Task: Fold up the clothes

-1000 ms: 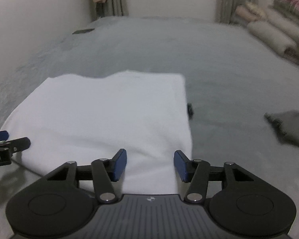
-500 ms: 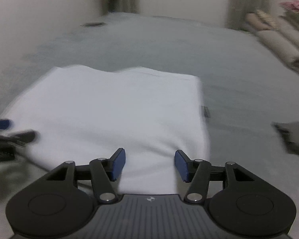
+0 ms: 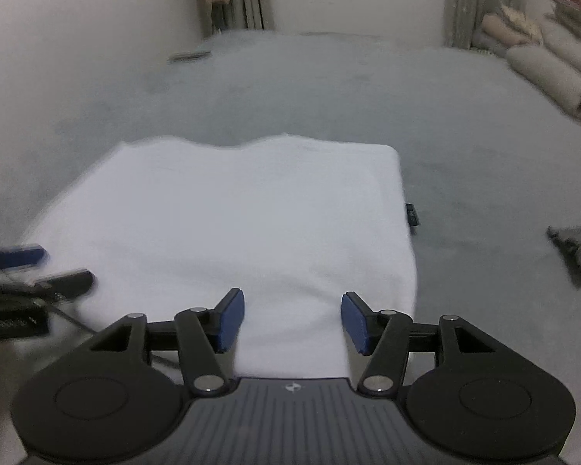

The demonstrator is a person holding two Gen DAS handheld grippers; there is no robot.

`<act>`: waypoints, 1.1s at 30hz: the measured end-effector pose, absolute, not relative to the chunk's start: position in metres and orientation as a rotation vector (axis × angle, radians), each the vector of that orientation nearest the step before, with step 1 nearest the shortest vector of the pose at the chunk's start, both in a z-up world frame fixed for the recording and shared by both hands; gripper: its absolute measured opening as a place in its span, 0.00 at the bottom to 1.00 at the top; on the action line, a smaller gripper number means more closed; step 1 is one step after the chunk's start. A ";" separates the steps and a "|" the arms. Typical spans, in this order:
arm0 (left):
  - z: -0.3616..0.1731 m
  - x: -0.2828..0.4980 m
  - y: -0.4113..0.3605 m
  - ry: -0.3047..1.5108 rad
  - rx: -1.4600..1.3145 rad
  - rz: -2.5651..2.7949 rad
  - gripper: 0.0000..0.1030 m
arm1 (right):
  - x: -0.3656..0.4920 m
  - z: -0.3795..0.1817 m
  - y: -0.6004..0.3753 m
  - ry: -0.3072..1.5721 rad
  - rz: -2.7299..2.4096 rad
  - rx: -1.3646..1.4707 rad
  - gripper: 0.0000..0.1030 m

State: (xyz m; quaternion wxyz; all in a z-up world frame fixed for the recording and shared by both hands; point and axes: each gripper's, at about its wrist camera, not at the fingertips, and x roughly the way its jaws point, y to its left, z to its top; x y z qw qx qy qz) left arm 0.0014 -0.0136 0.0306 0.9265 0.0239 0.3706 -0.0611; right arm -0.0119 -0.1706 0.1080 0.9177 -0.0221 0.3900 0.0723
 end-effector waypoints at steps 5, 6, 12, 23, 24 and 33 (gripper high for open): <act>0.030 0.007 -0.011 0.776 0.017 -0.115 0.90 | -0.008 0.113 -0.177 0.757 0.112 -0.012 0.54; 0.030 0.008 -0.011 0.776 0.019 -0.112 0.90 | -0.005 0.114 -0.177 0.747 0.107 -0.011 0.54; 0.034 0.018 0.002 0.802 -0.033 -0.127 0.90 | 0.034 0.121 -0.183 0.687 0.102 0.020 0.54; 0.045 0.115 0.109 0.751 -0.300 -0.084 0.85 | 0.142 0.110 -0.252 0.722 -0.013 0.187 0.55; 0.045 0.125 0.115 0.740 -0.324 -0.092 0.85 | 0.145 0.107 -0.255 0.729 0.008 0.192 0.55; 0.018 0.183 0.100 0.768 -0.309 -0.161 0.61 | 0.152 0.089 -0.263 0.729 0.128 0.218 0.14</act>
